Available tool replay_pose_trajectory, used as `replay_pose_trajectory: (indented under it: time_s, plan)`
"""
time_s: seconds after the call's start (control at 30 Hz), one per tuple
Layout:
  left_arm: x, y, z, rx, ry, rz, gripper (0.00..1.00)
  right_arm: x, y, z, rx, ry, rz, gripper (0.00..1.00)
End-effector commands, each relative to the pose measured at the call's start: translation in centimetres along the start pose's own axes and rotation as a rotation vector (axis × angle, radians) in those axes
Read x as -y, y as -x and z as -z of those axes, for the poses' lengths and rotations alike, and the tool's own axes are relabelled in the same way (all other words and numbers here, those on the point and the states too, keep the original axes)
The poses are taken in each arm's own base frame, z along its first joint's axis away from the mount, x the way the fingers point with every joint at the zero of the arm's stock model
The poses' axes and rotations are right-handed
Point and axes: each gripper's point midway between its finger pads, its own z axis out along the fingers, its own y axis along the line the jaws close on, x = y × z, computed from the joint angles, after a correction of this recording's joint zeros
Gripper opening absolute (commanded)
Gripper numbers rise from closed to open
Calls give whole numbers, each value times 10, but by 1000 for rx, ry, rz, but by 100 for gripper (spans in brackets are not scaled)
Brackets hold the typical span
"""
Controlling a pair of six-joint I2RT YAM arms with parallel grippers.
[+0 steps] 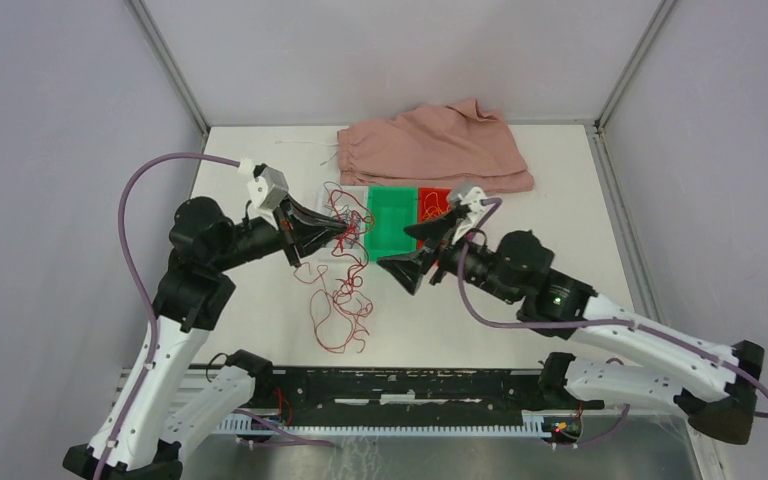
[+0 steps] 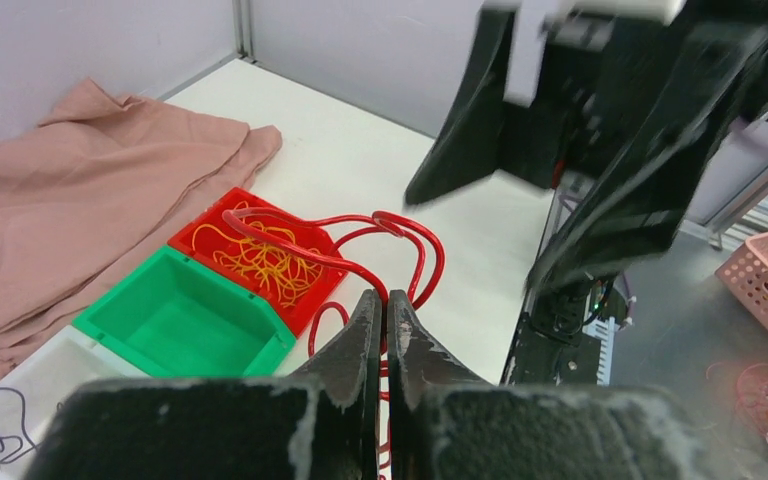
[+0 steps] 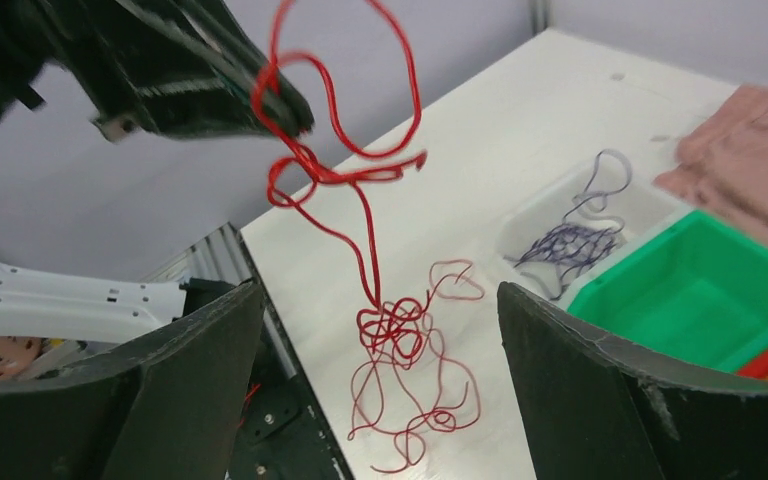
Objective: Untangle the cables
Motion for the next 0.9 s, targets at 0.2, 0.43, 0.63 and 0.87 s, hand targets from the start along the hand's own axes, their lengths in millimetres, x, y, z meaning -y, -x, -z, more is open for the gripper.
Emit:
replay_pose_trajectory:
  time_s: [0.2,0.43,0.63,0.87]
  plan:
    - [24,39,6,63,-69,8,3,-10,-21,-67,76,70,-216,83]
    - [30,43,9,59,-84,2,3,-4,-41,-81,65,52,-290,39]
    - [23,61,11,112,-23,-60,3,6,-82,-66,-15,26,-325,16]
    - [18,101,11,192,21,-155,3,10,-128,-56,-147,22,-339,19]
